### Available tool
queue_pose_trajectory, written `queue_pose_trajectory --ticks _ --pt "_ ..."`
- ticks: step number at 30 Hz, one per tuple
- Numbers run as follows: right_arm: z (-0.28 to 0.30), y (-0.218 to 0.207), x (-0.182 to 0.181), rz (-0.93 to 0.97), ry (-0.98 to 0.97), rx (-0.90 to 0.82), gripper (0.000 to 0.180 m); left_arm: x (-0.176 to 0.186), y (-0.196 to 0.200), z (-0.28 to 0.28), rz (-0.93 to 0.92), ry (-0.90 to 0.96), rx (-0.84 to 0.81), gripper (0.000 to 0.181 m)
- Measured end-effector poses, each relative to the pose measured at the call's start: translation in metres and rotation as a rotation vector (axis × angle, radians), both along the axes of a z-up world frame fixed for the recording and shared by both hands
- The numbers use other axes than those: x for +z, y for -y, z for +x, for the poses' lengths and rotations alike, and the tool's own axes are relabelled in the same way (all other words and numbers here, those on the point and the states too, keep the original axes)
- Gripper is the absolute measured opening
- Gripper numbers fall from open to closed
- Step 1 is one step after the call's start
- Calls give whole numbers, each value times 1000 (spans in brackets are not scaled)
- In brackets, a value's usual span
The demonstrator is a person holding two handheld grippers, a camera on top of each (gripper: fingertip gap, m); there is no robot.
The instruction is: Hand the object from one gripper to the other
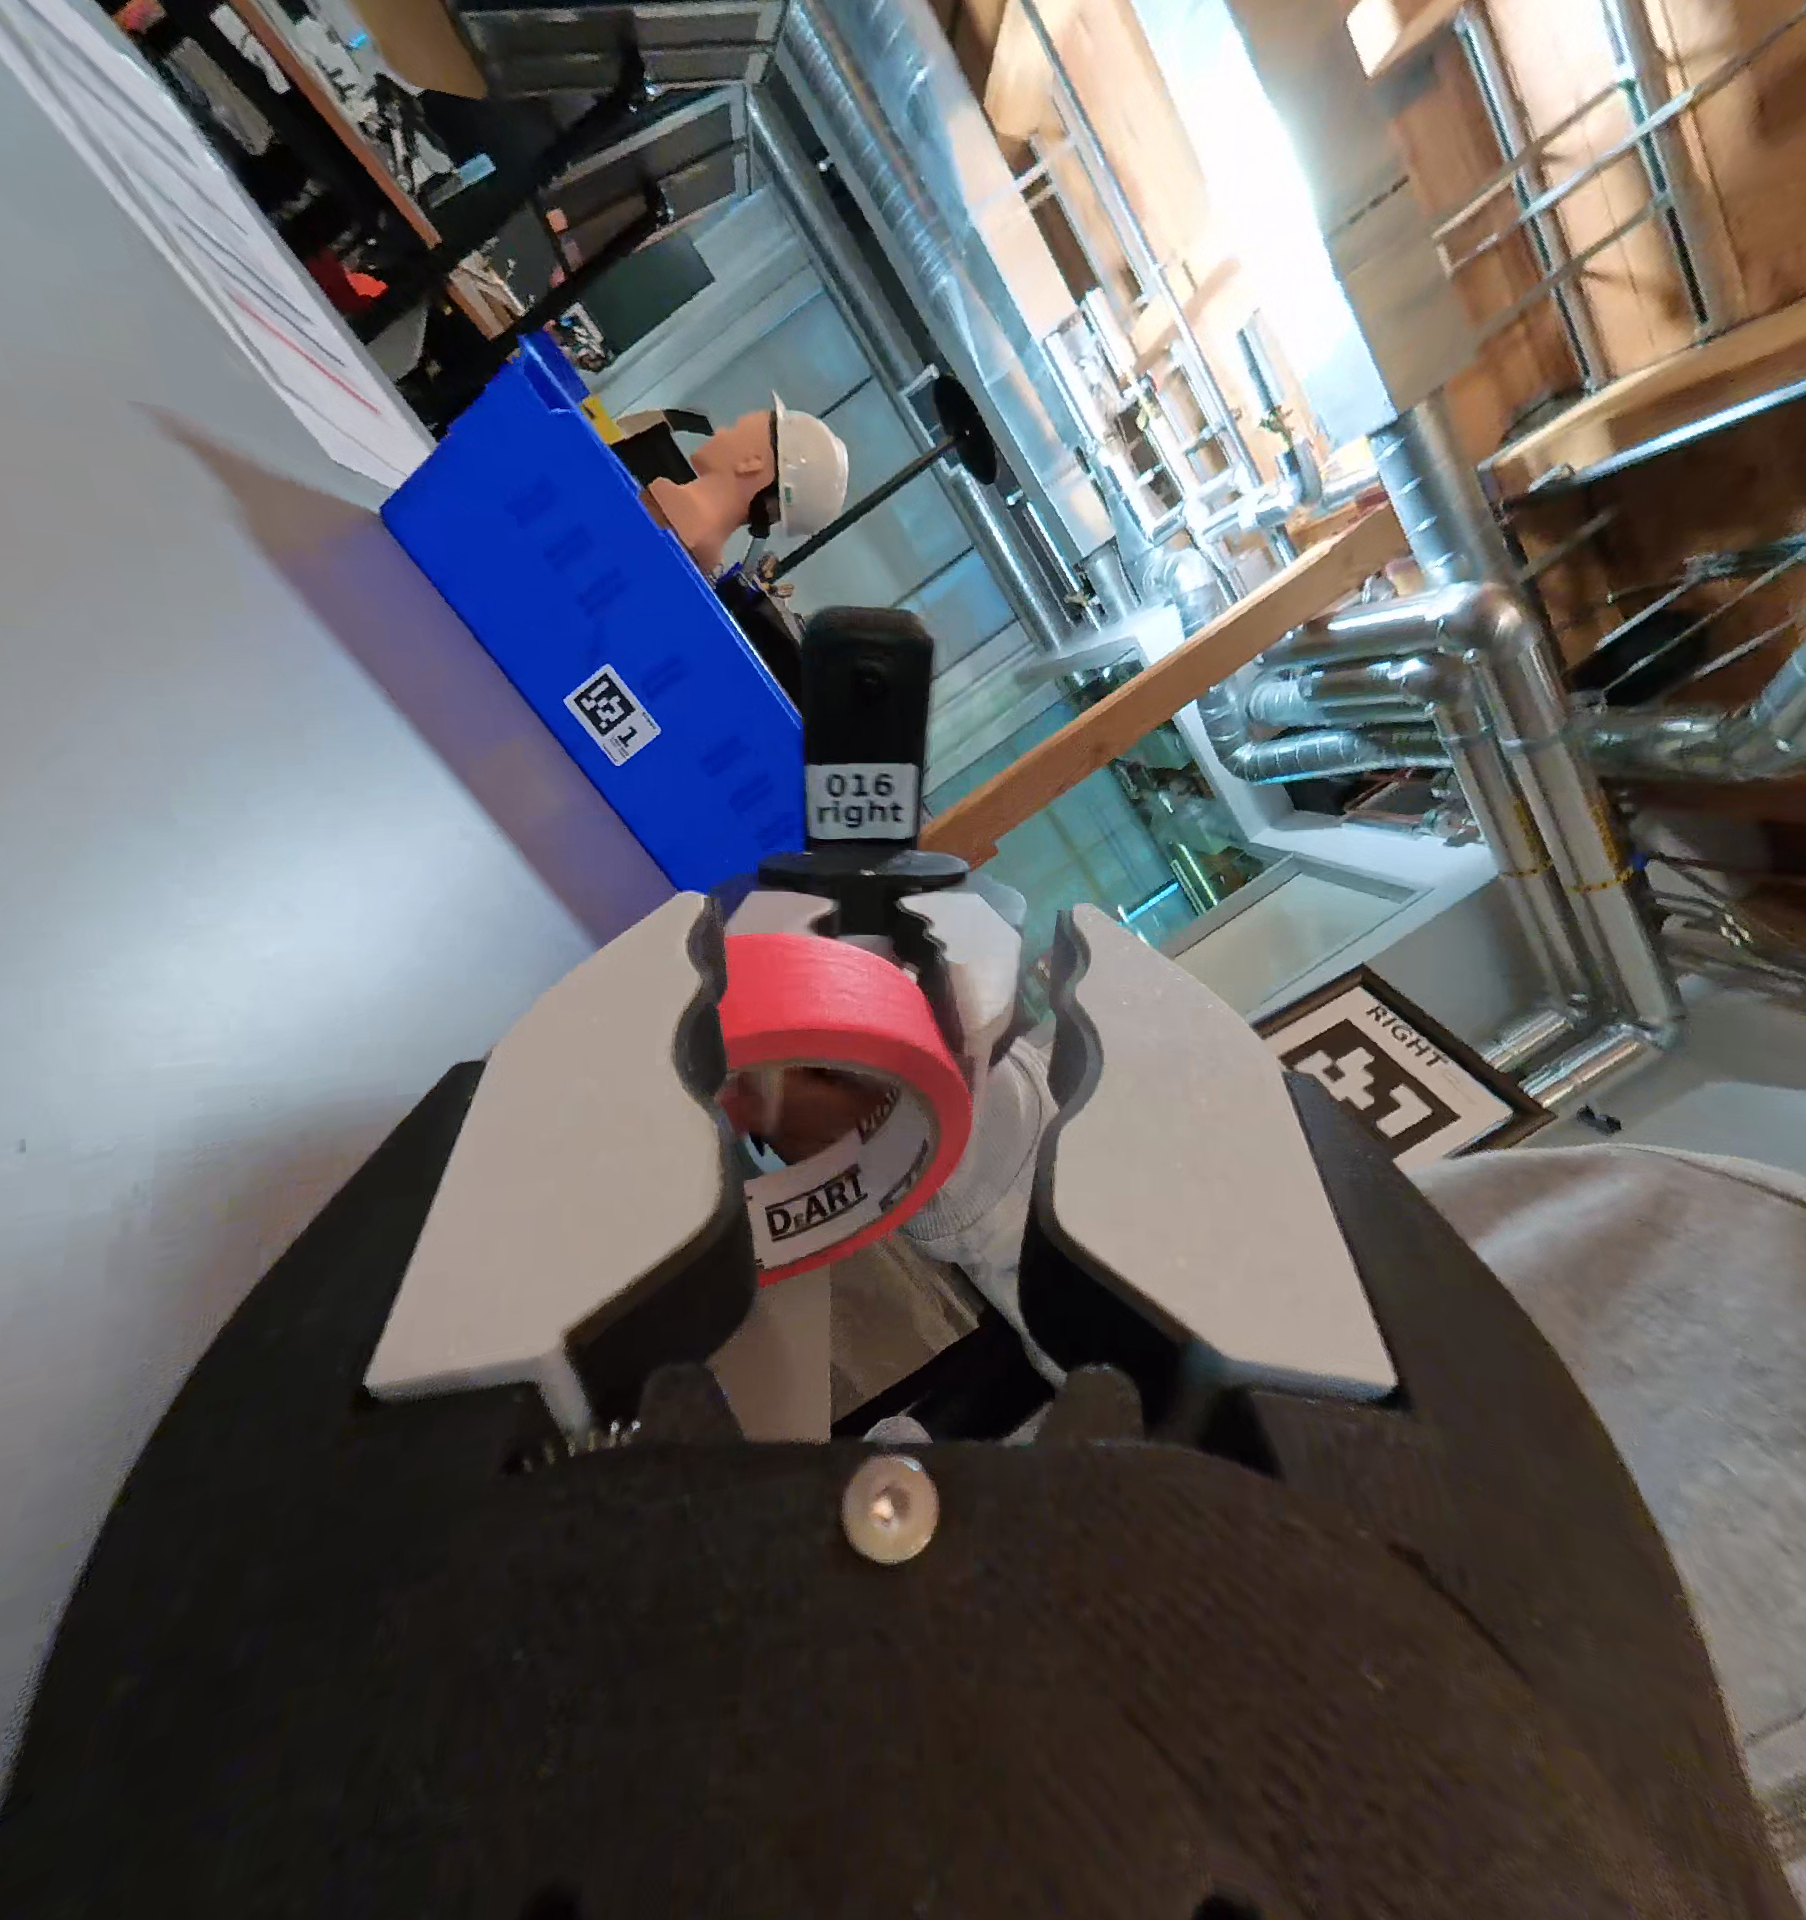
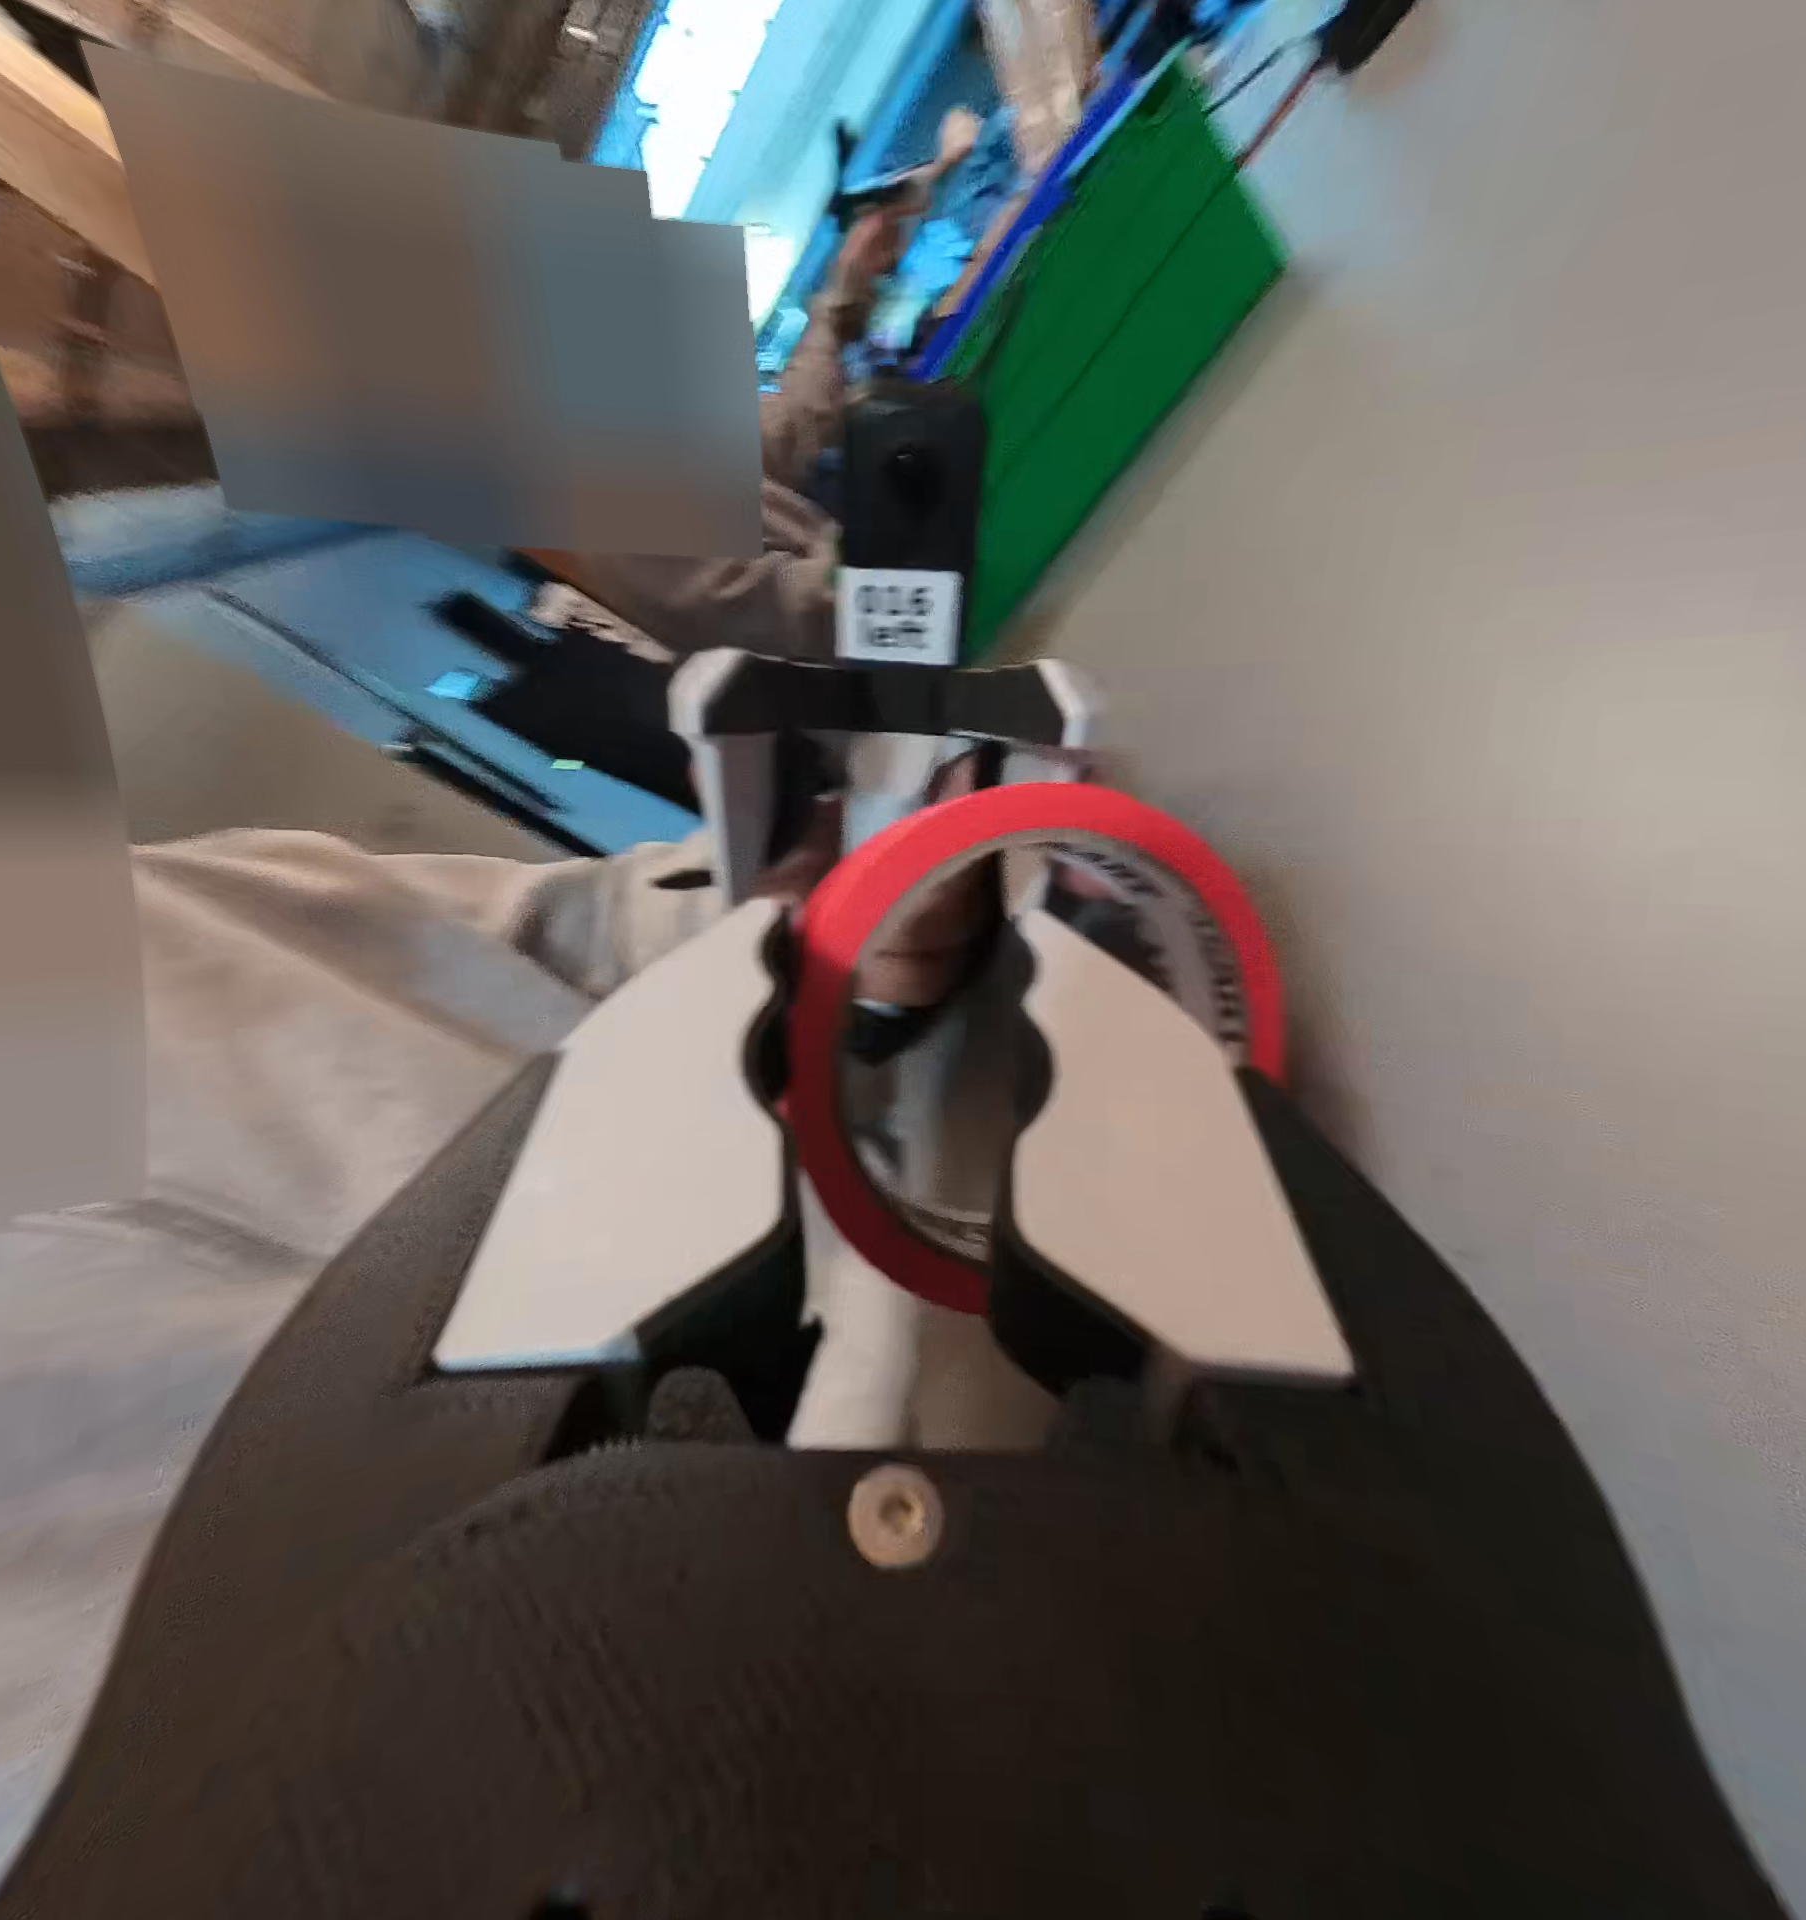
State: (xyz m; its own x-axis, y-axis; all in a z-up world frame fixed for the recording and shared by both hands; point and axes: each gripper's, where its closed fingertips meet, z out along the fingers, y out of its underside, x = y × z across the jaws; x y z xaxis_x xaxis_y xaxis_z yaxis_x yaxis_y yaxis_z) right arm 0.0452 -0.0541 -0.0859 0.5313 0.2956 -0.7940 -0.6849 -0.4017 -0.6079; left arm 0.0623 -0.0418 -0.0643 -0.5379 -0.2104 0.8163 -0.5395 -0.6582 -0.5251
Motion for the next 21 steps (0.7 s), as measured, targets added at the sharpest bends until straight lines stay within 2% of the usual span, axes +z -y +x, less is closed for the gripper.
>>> queue_pose_trajectory --ticks 1,4,8,12,16,19,21 --pt "0 1 7 28 -59 17 19 1 2 -1 14 16 -4 63" --pt "3 2 9 34 2 -7 15 7 -1 -1 30 58 22 68" --pt "6 6 40 203 86 -74 15 13 -14 0 31 91 82 69" --pt "12 7 51 277 94 -151 14 13 0 -7 110 143 23 60" --pt "15 1 51 265 -23 -182 14 0 23 -13 414 235 13 62" --pt "17 -4 47 227 -64 -225 14 -7 26 -11 710 350 110 64" --pt "17 -6 47 222 -102 -237 14 -11 27 -11 854 412 148 58"
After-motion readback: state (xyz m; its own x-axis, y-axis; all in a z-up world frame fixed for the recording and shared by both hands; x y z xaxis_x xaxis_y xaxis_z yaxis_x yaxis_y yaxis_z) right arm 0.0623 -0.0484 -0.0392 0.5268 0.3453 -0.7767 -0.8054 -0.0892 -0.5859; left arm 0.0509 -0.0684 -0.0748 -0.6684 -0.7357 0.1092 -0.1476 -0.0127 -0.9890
